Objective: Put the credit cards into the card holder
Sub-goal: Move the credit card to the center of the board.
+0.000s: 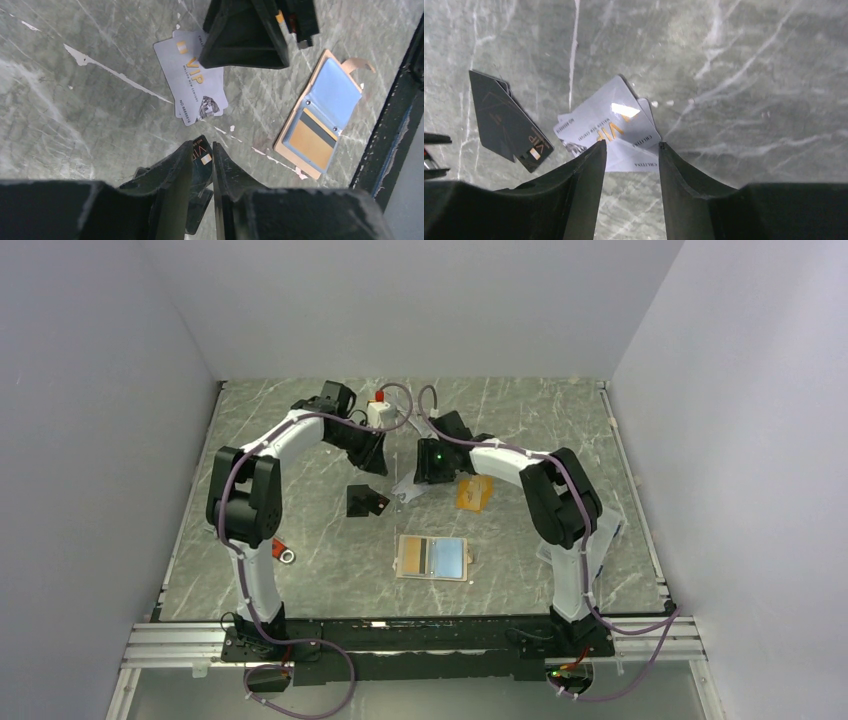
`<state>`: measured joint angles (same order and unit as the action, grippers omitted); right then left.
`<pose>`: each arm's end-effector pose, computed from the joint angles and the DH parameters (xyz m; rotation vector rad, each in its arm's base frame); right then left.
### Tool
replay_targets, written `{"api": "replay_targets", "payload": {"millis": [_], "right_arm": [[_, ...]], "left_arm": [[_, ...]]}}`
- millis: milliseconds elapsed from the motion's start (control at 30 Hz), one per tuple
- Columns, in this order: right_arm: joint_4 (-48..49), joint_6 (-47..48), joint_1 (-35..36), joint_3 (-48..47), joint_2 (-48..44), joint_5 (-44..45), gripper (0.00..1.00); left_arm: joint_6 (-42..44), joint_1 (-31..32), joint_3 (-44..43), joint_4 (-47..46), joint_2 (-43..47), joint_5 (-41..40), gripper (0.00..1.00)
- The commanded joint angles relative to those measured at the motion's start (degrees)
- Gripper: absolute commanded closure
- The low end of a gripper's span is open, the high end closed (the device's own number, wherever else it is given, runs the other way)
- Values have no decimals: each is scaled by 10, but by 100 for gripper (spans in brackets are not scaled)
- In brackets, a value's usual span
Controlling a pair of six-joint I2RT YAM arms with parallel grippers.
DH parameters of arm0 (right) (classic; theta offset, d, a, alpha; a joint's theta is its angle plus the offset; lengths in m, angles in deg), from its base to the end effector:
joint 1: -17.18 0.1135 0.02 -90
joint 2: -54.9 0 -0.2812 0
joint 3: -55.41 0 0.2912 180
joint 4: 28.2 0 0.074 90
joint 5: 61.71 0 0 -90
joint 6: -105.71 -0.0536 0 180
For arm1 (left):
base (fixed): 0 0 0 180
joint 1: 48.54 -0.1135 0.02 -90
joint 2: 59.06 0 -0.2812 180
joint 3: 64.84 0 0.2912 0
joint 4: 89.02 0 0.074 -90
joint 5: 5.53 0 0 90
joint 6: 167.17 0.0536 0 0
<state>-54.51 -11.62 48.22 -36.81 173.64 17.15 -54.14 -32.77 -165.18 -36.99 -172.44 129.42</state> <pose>0.4164 0.2627 0.1292 -0.1689 2.5885 0.6458 0.4348 -0.1621 0.2044 1.0427 2.2747 -0.9940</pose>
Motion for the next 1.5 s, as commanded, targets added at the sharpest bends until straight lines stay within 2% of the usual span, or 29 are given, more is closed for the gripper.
{"api": "replay_targets", "payload": {"millis": [0,100,300,400,600,733,900,1000,1133,1300,1467], "right_arm": [[-75,-17,-13,44,-8,31,57],[-71,-24,-37,49,-32,15,66],[-56,-35,-62,47,-60,-16,70],[-20,-54,-70,68,-63,-51,72],[98,-112,-85,109,-55,-162,87],[84,-106,-86,85,-42,-155,87],[80,-97,-91,87,-66,-135,82],[91,-89,-90,84,-77,-134,78],[67,-69,-72,38,-55,-130,77],[54,-57,-39,-6,-38,-104,77],[31,-35,7,-74,0,-93,76]], "left_arm": [[38,20,-8,-3,-14,-37,73],[55,38,-45,4,-46,-72,74],[70,78,-95,7,-92,-131,76],[64,84,-115,5,-106,-151,77],[65,89,-136,16,-121,-178,78],[70,100,-139,18,-128,-211,78],[73,117,-180,68,-163,-246,81],[64,111,-157,71,-132,-198,84],[42,84,-96,50,-60,-112,82],[46,39,-56,68,2,12,81],[43,2,-20,63,42,33,82]]}}
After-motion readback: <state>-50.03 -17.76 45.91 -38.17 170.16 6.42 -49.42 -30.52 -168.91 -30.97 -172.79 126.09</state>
